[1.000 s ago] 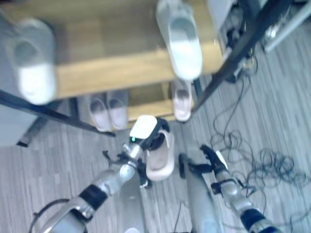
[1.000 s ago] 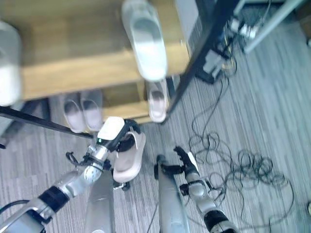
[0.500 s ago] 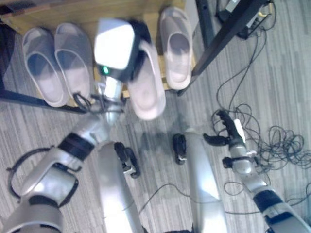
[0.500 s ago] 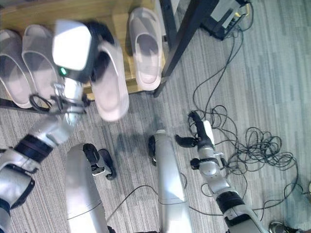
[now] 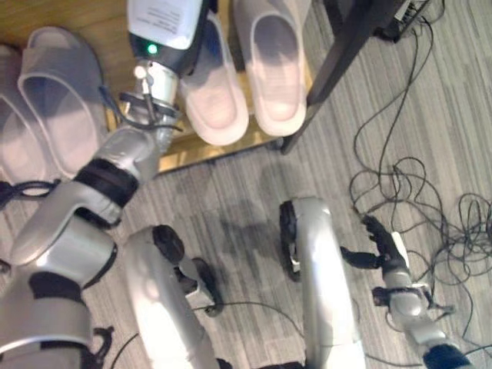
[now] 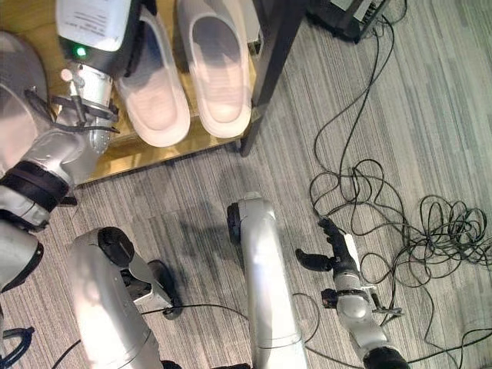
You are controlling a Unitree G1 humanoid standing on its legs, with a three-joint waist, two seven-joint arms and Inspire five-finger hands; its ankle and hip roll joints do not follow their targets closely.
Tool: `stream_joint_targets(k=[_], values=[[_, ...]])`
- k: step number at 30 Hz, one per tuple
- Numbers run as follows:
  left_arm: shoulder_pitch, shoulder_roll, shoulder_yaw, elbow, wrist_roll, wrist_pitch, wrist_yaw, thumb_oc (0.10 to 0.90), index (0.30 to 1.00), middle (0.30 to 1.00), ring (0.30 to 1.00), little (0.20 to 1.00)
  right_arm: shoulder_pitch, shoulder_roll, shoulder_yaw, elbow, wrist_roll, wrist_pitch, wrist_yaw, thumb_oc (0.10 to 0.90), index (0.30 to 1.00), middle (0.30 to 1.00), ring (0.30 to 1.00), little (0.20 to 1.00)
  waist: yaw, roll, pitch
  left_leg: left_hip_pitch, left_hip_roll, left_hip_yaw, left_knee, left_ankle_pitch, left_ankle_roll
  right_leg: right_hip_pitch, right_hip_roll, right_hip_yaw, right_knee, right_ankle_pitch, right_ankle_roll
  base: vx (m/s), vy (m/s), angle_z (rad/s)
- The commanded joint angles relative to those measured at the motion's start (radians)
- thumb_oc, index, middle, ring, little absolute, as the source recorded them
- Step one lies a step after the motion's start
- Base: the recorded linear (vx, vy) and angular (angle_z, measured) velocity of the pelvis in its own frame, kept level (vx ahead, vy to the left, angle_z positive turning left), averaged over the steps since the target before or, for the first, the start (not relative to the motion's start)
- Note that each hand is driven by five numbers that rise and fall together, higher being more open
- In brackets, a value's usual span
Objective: Arrange the slippers neatly on the shoe rack.
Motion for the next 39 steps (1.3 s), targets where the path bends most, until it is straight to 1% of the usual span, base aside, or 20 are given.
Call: stream_joint_targets(k=[1,2,4,6,8,9,11,13,17,20,22,25,27,28,29,30,32,36,39], values=[[-0.173,0.037,0.018,-0.025,0.021,0.020,0.047,0.610,0.615,0.615,0.615,0.615,0.080,-0.046,-0.092,-0.182,-0.005,-0.091,-0.015,0.800,0.900,0.900,0.900,0.900,-0.021,0.002,-0.028,0.093,-0.073,-0.147,-0.080,0.045,0.073,0.154,-0.063,0.043,-0.066,-0.074,-0.002,-0.01,-0.020,0.04],[-0.175,0.028,0.023,-0.028,0.017,0.017,0.048,0.800,0.900,0.900,0.900,0.900,0.084,-0.050,-0.087,-0.189,-0.012,-0.089,-0.015,0.800,0.900,0.900,0.900,0.900,-0.021,0.001,-0.028,0.091,-0.076,-0.149,-0.080,0.047,0.074,0.154,-0.064,0.043,-0.070,-0.077,-0.008,0.00,0.000,0.00],[-0.170,0.021,0.028,-0.026,0.012,0.016,0.046,0.800,0.900,0.900,0.900,0.900,0.092,-0.053,-0.084,-0.201,-0.019,-0.087,-0.011,0.800,0.900,0.900,0.900,0.900,-0.020,0.001,-0.028,0.090,-0.079,-0.150,-0.080,0.048,0.075,0.154,-0.067,0.039,-0.071,-0.081,-0.013,-0.02,-0.006,-0.01],[-0.153,-0.003,0.053,-0.029,-0.013,0.009,0.022,0.800,0.900,0.900,0.900,0.900,0.101,-0.059,-0.080,-0.212,-0.035,-0.080,-0.007,0.800,0.900,0.900,0.900,0.900,-0.013,0.002,-0.028,0.091,-0.086,-0.158,-0.073,0.051,0.079,0.154,-0.065,0.032,-0.064,-0.087,-0.017,-0.04,-0.014,0.01],[-0.146,-0.009,0.069,-0.024,-0.037,0.000,-0.007,0.800,0.900,0.900,0.900,0.900,0.103,-0.067,-0.091,-0.226,-0.044,-0.076,-0.011,0.800,0.900,0.900,0.900,0.900,-0.011,-0.001,-0.028,0.090,-0.089,-0.162,-0.066,0.051,0.083,0.154,-0.067,0.030,-0.057,-0.092,-0.021,-0.02,-0.013,0.01],[-0.125,-0.020,0.101,-0.033,-0.069,-0.014,-0.032,0.800,0.900,0.900,0.900,0.900,0.106,-0.069,-0.093,-0.241,-0.052,-0.069,-0.009,0.800,0.900,0.900,0.900,0.900,-0.009,-0.002,-0.028,0.089,-0.090,-0.163,-0.061,0.050,0.083,0.154,-0.068,0.028,-0.056,-0.094,-0.022,0.00,0.000,0.00],[-0.087,-0.023,0.140,-0.036,-0.102,-0.025,-0.044,0.800,0.900,0.900,0.900,0.900,0.117,-0.058,-0.089,-0.233,-0.056,-0.061,0.001,0.800,0.900,0.900,0.900,0.900,-0.004,-0.008,-0.028,0.092,-0.093,-0.166,-0.050,0.047,0.085,0.154,-0.066,0.030,-0.050,-0.093,-0.025,0.00,0.000,0.00],[-0.069,-0.021,0.149,-0.040,-0.104,-0.026,-0.051,0.800,0.900,0.900,0.900,0.900,0.119,-0.062,-0.088,-0.229,-0.061,-0.054,0.002,0.800,0.900,0.900,0.900,0.900,0.001,-0.010,-0.028,0.095,-0.095,-0.164,-0.046,0.046,0.087,0.154,-0.066,0.031,-0.046,-0.090,-0.024,-0.02,-0.003,0.00],[-0.008,-0.010,0.167,-0.048,-0.069,-0.004,-0.099,0.800,0.900,0.900,0.900,0.900,0.133,-0.069,-0.087,-0.241,-0.082,-0.031,0.017,0.800,0.900,0.900,0.900,0.900,0.010,-0.015,-0.028,0.091,-0.109,-0.172,-0.009,0.041,0.088,0.154,-0.070,0.037,-0.023,-0.096,-0.021,-0.02,-0.014,0.00],[-0.004,-0.011,0.176,-0.043,-0.068,-0.004,-0.121,0.800,0.900,0.900,0.900,0.900,0.140,-0.078,-0.088,-0.242,-0.094,-0.021,0.027,0.800,0.900,0.900,0.900,0.900,0.011,-0.018,-0.028,0.086,-0.119,-0.172,-0.003,0.042,0.087,0.154,-0.075,0.049,0.000,-0.110,-0.024,-0.03,-0.034,0.12],[0.012,-0.002,0.203,-0.087,-0.074,-0.008,-0.151,0.800,0.900,0.900,0.900,0.900,0.148,-0.081,-0.095,-0.246,-0.102,-0.007,0.037,0.800,0.900,0.900,0.900,0.900,0.016,-0.018,-0.028,0.081,-0.133,-0.172,0.002,0.043,0.084,0.154,-0.082,0.057,0.020,-0.121,-0.028,-0.03,-0.035,0.15],[0.018,0.001,0.217,-0.100,-0.076,-0.013,-0.173,0.800,0.900,0.900,0.900,0.900,0.145,-0.087,-0.094,-0.243,-0.111,0.009,0.044,0.800,0.900,0.900,0.900,0.900,0.021,-0.021,-0.028,0.081,-0.137,-0.170,0.009,0.042,0.080,0.154,-0.083,0.067,0.035,-0.125,-0.033,-0.03,-0.034,0.17],[0.006,0.001,0.204,-0.092,-0.080,-0.018,-0.188,0.800,0.900,0.900,0.900,0.900,0.148,-0.103,-0.098,-0.248,-0.114,0.019,0.051,0.800,0.900,0.900,0.900,0.900,0.020,-0.021,-0.028,0.081,-0.138,-0.171,0.014,0.044,0.079,0.154,-0.083,0.070,0.038,-0.123,-0.039,-0.04,-0.016,0.11],[0.005,-0.011,0.210,-0.093,-0.080,-0.011,-0.180,0.800,0.900,0.900,0.900,0.900,0.112,-0.082,-0.052,-0.152,-0.161,0.029,0.035,0.800,0.900,0.900,0.900,0.900,0.028,-0.011,-0.028,0.083,-0.137,-0.169,0.015,0.045,0.082,0.154,-0.082,0.070,0.039,-0.123,-0.039,-0.03,-0.008,0.01],[0.011,-0.020,0.222,-0.104,-0.080,-0.010,-0.181,0.800,0.900,0.900,0.900,0.900,0.098,-0.047,-0.020,-0.104,-0.190,0.026,0.027,0.800,0.900,0.900,0.900,0.900,0.028,-0.007,-0.028,0.082,-0.140,-0.169,0.012,0.047,0.084,0.154,-0.084,0.066,0.038,-0.124,-0.039,0.00,0.000,0.00],[0.016,-0.022,0.232,-0.111,-0.084,-0.007,-0.187,0.800,0.900,0.900,0.900,0.900,0.086,-0.032,-0.006,-0.071,-0.194,0.026,0.016,0.800,0.900,0.900,0.900,0.900,0.027,-0.007,-0.028,0.083,-0.141,-0.169,0.013,0.048,0.085,0.154,-0.084,0.066,0.039,-0.124,-0.039,0.00,0.000,0.00],[0.015,-0.045,0.252,-0.106,-0.115,-0.014,-0.185,0.800,0.900,0.900,0.900,0.900,0.055,-0.013,0.014,-0.047,-0.190,0.027,0.016,0.800,0.900,0.900,0.900,0.900,0.024,-0.006,-0.028,0.084,-0.143,-0.167,0.018,0.049,0.084,0.154,-0.084,0.068,0.045,-0.126,-0.039,0.00,0.000,0.00],[-0.004,-0.034,0.262,-0.128,-0.181,-0.034,-0.179,0.800,0.900,0.900,0.900,0.900,0.026,-0.005,0.053,-0.025,-0.198,0.036,0.022,0.800,0.900,0.900,0.900,0.900,0.023,-0.003,-0.028,0.081,-0.153,-0.162,0.007,0.059,0.081,0.154,-0.085,0.076,0.039,-0.119,-0.046,-0.01,-0.001,0.01],[0.010,-0.023,0.278,-0.177,-0.187,-0.035,-0.187,0.800,0.900,0.900,0.900,0.900,0.026,0.000,0.068,-0.017,-0.216,0.045,0.028,0.800,0.900,0.900,0.900,0.900,0.029,0.000,-0.028,0.080,-0.164,-0.164,-0.011,0.069,0.082,0.154,-0.087,0.073,0.032,-0.120,-0.048,-0.01,-0.001,0.01]])
